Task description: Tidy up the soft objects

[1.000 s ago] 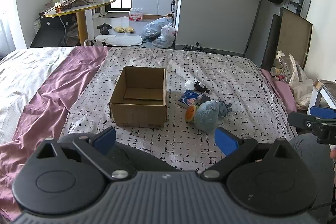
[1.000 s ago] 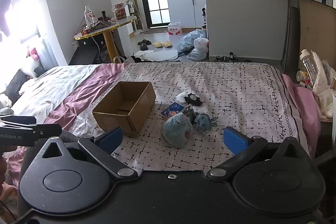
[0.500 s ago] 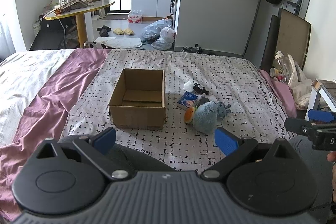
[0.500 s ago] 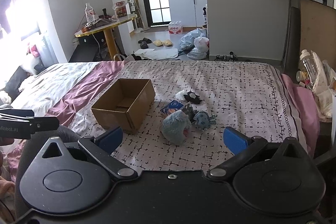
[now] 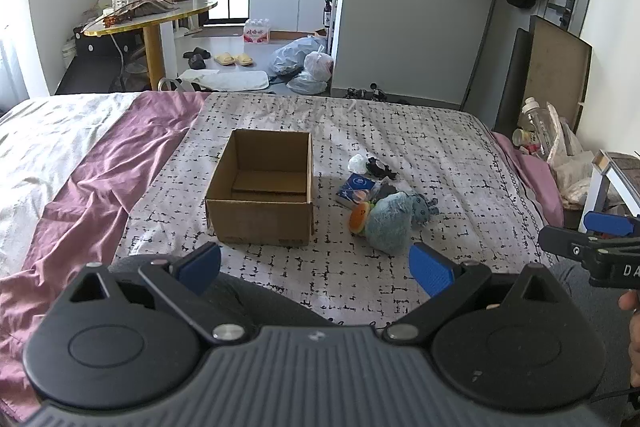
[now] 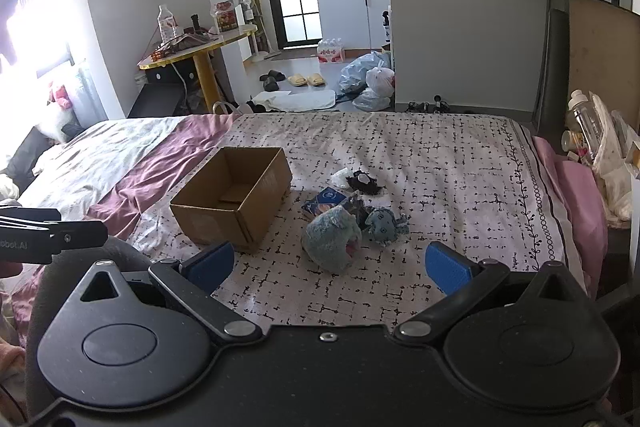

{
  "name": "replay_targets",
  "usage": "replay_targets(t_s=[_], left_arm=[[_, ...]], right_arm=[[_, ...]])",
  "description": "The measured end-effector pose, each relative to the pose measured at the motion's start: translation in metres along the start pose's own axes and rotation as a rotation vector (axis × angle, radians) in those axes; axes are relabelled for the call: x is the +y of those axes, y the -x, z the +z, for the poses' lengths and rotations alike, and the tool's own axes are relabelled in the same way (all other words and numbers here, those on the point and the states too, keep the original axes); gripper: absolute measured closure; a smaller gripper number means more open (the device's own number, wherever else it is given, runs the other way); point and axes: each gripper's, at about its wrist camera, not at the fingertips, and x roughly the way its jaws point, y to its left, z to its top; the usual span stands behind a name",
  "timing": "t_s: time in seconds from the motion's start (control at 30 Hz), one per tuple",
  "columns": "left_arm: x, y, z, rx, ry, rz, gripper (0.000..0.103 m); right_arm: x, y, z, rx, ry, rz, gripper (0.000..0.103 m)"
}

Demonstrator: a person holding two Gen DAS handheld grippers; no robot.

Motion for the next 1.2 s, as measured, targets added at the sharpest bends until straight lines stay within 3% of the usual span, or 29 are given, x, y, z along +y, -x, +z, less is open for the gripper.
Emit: replay_targets(t_s=[0.3,0.63,1.2], left_arm=[[-0.003,-0.007,0.001,-0.012,0.014,-0.014,0.003],[-0.019,-0.041,0.014,-0.019,0.012,-0.065,0.004],[-0.038,-0.123,0.019,0.083,0.016,-0.096,0.014]], right_arm=[[-0.006,-0.010,-0.001,0.011,-0.026,-0.009,0.000],[-0.023,-0.040,0.001,0.043,-0.078,-0.010,0.000],[-0.054,-0.106,0.007,0.113,-0.202,0.025,0.003]])
